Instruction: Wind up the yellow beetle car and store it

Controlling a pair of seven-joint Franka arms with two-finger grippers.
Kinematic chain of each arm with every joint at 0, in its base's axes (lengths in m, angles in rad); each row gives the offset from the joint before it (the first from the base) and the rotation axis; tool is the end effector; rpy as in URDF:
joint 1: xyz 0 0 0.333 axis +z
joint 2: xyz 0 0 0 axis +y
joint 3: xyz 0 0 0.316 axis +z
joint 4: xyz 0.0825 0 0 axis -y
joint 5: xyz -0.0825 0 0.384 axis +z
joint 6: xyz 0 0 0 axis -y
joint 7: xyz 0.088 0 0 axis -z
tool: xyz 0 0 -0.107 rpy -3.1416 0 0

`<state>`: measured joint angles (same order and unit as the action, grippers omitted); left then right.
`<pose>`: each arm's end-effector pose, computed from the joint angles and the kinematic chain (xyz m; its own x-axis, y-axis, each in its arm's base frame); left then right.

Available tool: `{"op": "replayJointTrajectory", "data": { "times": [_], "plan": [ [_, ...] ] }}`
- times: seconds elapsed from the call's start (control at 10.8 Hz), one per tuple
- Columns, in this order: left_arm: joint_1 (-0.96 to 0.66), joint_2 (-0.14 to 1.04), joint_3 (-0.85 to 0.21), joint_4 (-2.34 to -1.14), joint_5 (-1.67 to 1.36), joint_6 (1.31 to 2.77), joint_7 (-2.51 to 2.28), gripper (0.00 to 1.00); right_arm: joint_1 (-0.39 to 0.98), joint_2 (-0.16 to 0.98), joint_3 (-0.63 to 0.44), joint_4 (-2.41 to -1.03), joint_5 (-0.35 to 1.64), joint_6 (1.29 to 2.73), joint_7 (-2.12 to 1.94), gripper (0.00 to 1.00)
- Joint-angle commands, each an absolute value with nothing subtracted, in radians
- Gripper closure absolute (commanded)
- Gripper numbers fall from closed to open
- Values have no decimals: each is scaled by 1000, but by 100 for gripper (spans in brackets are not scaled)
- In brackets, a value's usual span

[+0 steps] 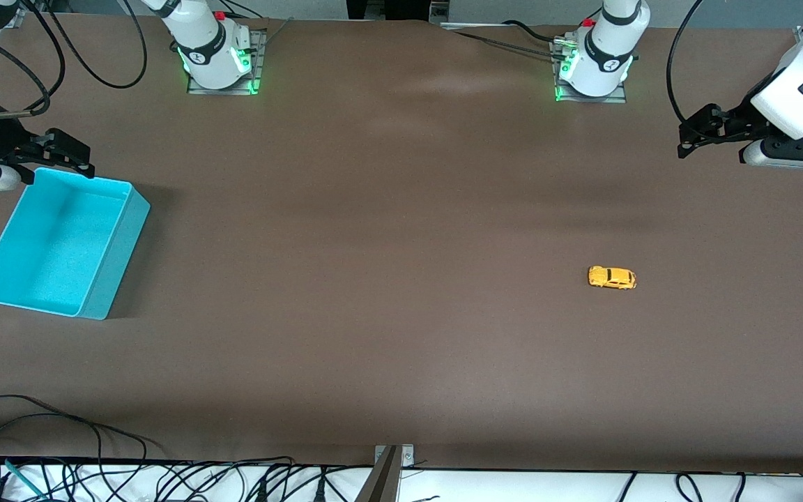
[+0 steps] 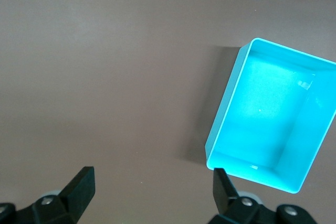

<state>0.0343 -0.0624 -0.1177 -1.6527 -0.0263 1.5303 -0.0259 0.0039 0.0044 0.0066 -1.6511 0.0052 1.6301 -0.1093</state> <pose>0.5275 -0.0490 0.6162 0.9965 -0.0577 -0.0609 -0.0568 -0.9982 0.0174 0.5587 0.0064 0.5892 0.9926 0.1192 -0.0247 0.1190 -0.9929 -0.0079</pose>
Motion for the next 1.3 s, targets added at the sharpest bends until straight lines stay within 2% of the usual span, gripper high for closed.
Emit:
{"op": "replayJointTrajectory", "data": {
  "times": [0.0, 1.21],
  "plan": [
    [28, -63, -110, -1634, -41, 1509, -32, 0, 5, -6, 0, -1651, -2, 1618, -129, 0],
    [15, -32, -113, -1638, -38, 1485, -23, 0, 5, -6, -2, -1649, 2, 1621, -144, 0]
  ]
}}
